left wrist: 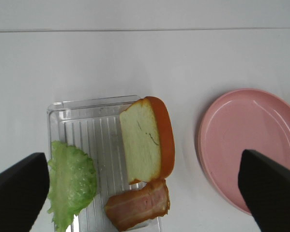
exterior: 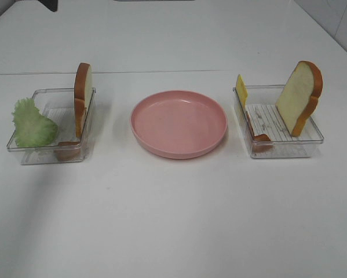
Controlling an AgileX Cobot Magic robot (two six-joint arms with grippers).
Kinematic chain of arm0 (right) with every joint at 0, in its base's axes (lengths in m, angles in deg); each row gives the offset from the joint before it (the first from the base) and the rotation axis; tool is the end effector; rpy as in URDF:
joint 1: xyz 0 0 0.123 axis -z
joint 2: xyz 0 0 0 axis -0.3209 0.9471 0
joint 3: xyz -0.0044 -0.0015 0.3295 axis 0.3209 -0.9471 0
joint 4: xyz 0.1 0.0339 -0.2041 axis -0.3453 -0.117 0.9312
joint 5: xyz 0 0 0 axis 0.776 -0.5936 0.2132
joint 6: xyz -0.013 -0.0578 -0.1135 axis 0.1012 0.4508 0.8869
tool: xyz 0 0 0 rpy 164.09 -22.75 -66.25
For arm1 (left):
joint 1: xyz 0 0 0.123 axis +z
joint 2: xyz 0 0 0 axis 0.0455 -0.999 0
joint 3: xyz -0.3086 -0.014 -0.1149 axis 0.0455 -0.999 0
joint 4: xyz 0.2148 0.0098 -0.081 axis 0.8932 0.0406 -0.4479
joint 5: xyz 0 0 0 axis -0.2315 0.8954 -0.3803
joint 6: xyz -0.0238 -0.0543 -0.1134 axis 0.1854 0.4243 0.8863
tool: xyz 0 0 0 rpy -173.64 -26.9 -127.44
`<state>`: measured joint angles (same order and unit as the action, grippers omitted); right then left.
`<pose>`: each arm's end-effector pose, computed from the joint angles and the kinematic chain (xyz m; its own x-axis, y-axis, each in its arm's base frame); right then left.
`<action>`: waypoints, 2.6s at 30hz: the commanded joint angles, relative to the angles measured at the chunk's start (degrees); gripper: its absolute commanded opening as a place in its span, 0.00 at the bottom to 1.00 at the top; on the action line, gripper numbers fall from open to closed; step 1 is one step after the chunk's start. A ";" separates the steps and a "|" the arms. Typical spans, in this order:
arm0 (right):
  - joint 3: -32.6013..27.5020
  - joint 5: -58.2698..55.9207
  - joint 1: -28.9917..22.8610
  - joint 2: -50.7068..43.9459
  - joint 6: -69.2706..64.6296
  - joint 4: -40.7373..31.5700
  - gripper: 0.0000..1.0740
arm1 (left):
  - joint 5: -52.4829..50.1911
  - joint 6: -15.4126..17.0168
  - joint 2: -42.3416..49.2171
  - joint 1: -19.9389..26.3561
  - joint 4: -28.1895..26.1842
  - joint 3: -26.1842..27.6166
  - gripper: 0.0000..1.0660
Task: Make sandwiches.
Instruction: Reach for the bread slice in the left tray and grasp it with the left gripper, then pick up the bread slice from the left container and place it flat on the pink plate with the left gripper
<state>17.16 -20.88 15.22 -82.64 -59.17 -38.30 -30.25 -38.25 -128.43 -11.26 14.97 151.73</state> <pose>-0.0362 0.0028 0.2313 -0.5299 -0.0386 -0.8472 -0.0974 0.9951 0.0155 0.4054 -0.0785 0.3495 -0.7910 -0.0811 -0.6064 0.0742 0.9712 -0.2266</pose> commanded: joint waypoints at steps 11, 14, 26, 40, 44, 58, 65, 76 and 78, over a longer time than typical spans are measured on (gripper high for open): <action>0.29 -0.17 0.17 -2.06 0.06 -0.17 0.92 | 22.23 12.15 -21.26 -9.28 13.87 24.98 0.92; 0.29 -0.17 0.17 -2.06 0.06 -0.17 0.92 | 23.95 14.09 -23.95 -9.45 14.50 27.56 0.92; 0.29 -0.17 0.17 -2.06 0.06 -0.17 0.92 | 18.79 11.86 -29.62 -9.45 14.04 27.90 0.92; 0.29 -0.17 0.17 -2.06 0.06 -0.17 0.92 | 15.93 11.80 -34.15 -9.28 14.32 27.90 0.92; 0.29 -0.17 0.17 -2.06 0.06 -0.17 0.92 | 15.30 11.75 -35.24 -9.28 14.55 27.90 0.92; 0.29 -0.17 0.17 -2.06 0.06 -0.17 0.92 | 14.21 11.75 -35.92 -9.28 14.55 27.90 0.74; 0.29 -0.17 0.17 -2.06 0.06 -0.17 0.92 | 14.90 11.92 -35.92 -9.28 15.01 27.90 0.41; 0.29 -0.17 0.17 -2.06 0.06 -0.17 0.92 | 15.53 11.97 -34.72 -9.28 17.76 27.90 0.00; 0.29 -0.17 0.17 -2.06 0.06 -0.17 0.92 | 15.76 11.97 -34.21 -9.28 17.82 27.90 0.00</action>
<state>17.16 -20.88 15.22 -82.64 -59.17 -38.30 -14.78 -26.39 -163.44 -20.48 32.51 179.40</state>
